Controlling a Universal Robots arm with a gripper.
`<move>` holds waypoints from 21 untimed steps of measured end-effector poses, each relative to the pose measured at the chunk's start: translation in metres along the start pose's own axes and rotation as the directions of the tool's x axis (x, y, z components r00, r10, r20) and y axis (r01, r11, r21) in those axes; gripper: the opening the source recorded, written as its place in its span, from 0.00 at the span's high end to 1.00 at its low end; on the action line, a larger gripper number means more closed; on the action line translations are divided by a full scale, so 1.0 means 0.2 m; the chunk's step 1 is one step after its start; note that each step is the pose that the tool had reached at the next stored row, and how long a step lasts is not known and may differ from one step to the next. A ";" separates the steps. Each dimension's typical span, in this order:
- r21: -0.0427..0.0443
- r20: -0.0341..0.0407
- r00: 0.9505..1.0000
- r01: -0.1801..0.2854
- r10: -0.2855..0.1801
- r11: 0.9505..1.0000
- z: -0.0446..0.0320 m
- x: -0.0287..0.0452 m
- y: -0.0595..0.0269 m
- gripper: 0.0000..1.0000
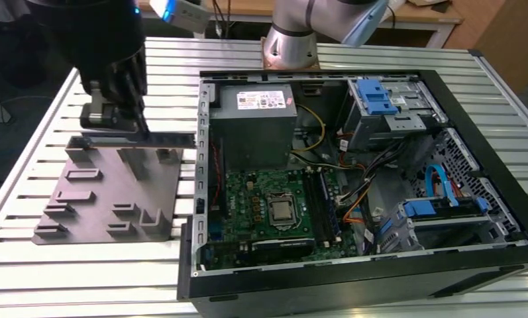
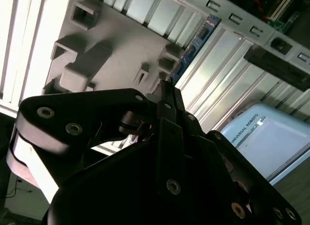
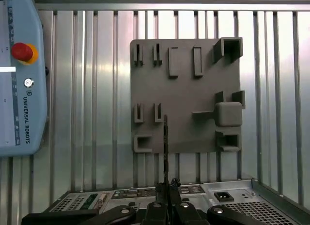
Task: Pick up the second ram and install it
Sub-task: 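Pick up the second ram and move it above second insertion slot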
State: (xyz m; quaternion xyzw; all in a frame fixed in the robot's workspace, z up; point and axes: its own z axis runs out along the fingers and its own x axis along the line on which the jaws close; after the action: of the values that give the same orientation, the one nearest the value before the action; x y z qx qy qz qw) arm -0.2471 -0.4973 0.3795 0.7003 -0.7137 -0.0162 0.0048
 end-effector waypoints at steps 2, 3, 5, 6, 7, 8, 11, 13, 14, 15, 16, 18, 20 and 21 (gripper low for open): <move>0.000 0.000 1.000 0.000 0.000 1.000 0.002 -0.001 -0.044 0.87; 0.000 0.000 1.000 0.000 0.000 1.000 0.003 -0.001 -0.067 0.87; -0.001 0.000 1.000 0.000 0.000 1.000 0.006 -0.003 -0.112 0.87; -0.001 0.000 1.000 0.000 0.000 1.000 0.007 -0.003 -0.137 0.87; -0.001 0.000 1.000 0.000 0.000 1.000 0.007 -0.004 -0.160 0.87; -0.001 0.000 1.000 0.000 0.000 1.000 0.008 -0.004 -0.181 0.87; -0.002 0.000 1.000 0.000 0.000 1.000 0.012 -0.006 -0.249 0.87; -0.002 0.000 1.000 0.000 0.000 1.000 0.014 -0.007 -0.294 0.87; -0.003 0.000 1.000 0.000 0.000 1.000 0.015 -0.008 -0.316 0.87; -0.003 0.000 1.000 0.000 0.000 1.000 0.016 -0.008 -0.341 0.87; -0.003 0.000 1.000 0.000 0.000 1.000 0.017 -0.009 -0.363 0.87; -0.004 0.000 1.000 0.000 0.000 1.000 0.020 -0.009 -0.408 0.87; -0.004 0.000 1.000 0.000 0.000 1.000 0.022 -0.010 -0.453 0.87; -0.004 0.000 1.000 0.000 0.000 1.000 0.023 -0.011 -0.476 0.87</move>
State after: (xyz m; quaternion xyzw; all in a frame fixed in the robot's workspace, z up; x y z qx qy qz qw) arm -0.1520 -0.4968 0.3721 0.7003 -0.7136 -0.0177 0.0065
